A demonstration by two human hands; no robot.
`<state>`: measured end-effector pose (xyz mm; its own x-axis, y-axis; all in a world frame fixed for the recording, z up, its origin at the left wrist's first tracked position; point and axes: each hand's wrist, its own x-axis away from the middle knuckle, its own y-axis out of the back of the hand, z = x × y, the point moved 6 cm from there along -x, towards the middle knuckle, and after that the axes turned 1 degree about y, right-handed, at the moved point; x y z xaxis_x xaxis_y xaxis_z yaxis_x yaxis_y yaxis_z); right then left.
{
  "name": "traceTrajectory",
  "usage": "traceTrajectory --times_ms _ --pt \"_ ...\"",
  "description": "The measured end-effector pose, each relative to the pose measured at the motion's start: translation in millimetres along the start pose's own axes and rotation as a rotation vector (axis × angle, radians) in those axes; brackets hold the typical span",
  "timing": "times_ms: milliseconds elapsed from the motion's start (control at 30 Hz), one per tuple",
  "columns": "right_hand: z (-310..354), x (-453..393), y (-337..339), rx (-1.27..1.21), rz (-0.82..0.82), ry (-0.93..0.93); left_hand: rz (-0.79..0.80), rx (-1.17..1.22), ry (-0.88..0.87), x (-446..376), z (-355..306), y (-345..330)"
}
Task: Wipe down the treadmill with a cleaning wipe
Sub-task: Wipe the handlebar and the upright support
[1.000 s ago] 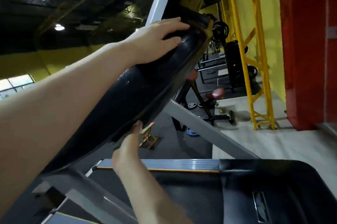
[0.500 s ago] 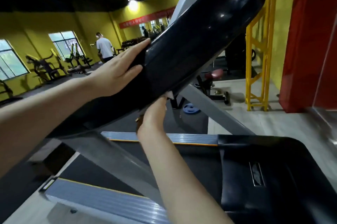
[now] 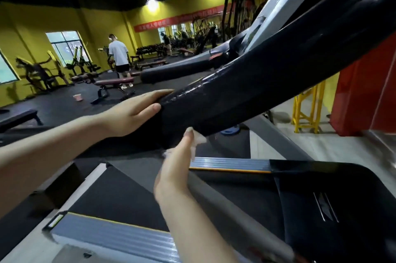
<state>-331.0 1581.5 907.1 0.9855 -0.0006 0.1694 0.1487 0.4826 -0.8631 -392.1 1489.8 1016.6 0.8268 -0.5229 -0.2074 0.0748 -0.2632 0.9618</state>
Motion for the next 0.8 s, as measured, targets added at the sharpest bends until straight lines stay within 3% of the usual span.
traceTrajectory --times_ms 200,300,367,433,533,567,633,733,800 --pt "51.4 -33.4 25.1 -0.128 -0.161 0.381 0.077 0.024 -0.116 -10.0 20.9 -2.8" --pt "21.8 -42.3 14.3 -0.039 -0.168 0.454 0.053 0.01 -0.168 -14.0 23.1 -3.8" --pt "-28.4 -39.3 6.6 0.256 -0.141 0.465 0.043 0.012 -0.208 -15.3 22.3 -5.3" --pt "-64.6 -30.4 5.7 0.722 -0.081 0.493 0.045 0.011 -0.218 -16.0 23.4 -4.9" --pt "-73.8 -37.8 20.3 1.379 0.038 0.393 0.066 -0.004 -0.223 -15.7 25.2 -5.1" --pt "-65.9 -40.5 25.3 1.566 0.071 0.449 0.07 -0.002 -0.234 -15.5 25.2 -5.5" --pt "-55.7 -35.3 22.6 1.744 0.188 0.549 0.066 0.008 -0.236 -14.5 25.8 -4.9" --pt "-66.0 -44.1 29.7 1.842 0.399 0.334 0.039 0.005 -0.237 -13.9 29.6 -6.2" --pt "-61.7 -55.3 38.5 1.84 0.392 0.213 0.025 -0.002 -0.241 -13.1 29.9 -8.1"
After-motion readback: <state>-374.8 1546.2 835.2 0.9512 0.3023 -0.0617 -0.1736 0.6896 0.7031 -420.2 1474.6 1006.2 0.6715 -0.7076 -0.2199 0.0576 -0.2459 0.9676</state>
